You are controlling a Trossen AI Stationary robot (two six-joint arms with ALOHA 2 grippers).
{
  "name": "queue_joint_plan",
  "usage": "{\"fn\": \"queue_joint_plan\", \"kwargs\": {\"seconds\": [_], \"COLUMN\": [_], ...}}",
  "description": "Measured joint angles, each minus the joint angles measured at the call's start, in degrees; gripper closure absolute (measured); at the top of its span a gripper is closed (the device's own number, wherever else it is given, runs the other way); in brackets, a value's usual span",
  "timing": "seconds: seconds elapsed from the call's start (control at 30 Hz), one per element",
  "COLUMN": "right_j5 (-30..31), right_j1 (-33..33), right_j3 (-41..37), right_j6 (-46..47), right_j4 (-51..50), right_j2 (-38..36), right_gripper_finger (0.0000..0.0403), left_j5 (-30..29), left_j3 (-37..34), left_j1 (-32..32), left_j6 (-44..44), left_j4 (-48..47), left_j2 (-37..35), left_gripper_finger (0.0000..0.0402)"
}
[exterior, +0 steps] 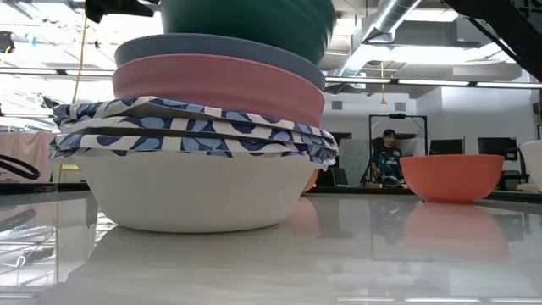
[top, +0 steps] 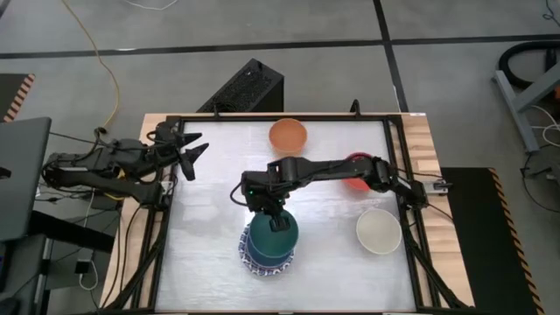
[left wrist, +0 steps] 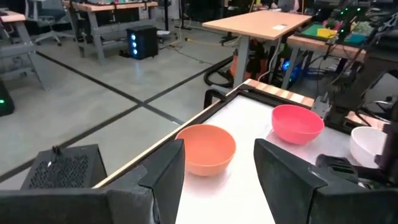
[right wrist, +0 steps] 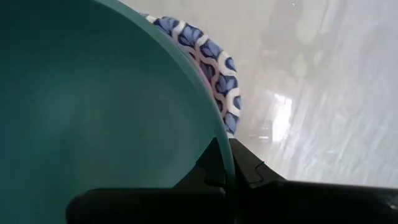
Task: Nest bowls inside each other
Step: Stack the green bowl into the blue bowl
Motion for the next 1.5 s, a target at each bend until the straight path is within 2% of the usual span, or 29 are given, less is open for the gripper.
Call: {"fn": "queue_joint_plan", "kwargs": {"seconds": [0.37, 0.5, 0.7, 1.17, 1.37, 1.5], "right_j5": [-1.1, -4.7, -5.2, -6.2, -6.2, -6.3], "right_j1": [1.2, 1.5, 1.3, 0.6, -0.6, -1.4], "right_j3": [0.1, -0.1, 0.0, 0.0, 0.0, 0.0], "right_j6": [0.5, 0.5, 0.7, -0.9, -1.7, -1.7], "right_j4": [1.6, 1.8, 2.8, 2.5, 3.7, 3.6], "right_j2": [1.3, 3.7, 3.7, 3.7, 3.7, 3.7], "right_gripper_finger": [0.0392, 0.0392, 0.0392, 0.0392, 0.0392, 0.0392], "left_j5": [-1.1, 1.5, 9.8, 10.5, 15.7, 14.2], "left_j3": [0.0, 0.0, 0.0, 0.0, -2.8, -5.1], "left_j1": [0.0, 0.0, 0.9, 2.1, 2.1, 2.1], "left_j6": [-4.3, -8.3, -10.3, -15.6, -18.2, -19.3], "left_j4": [-4.8, -6.9, -8.0, -11.1, -11.5, -11.3], "left_j2": [0.0, 0.0, -0.9, -11.1, -11.3, -11.3], "left_gripper_finger": [0.0220, 0.0220, 0.0221, 0.0221, 0.0221, 0.0221]}}
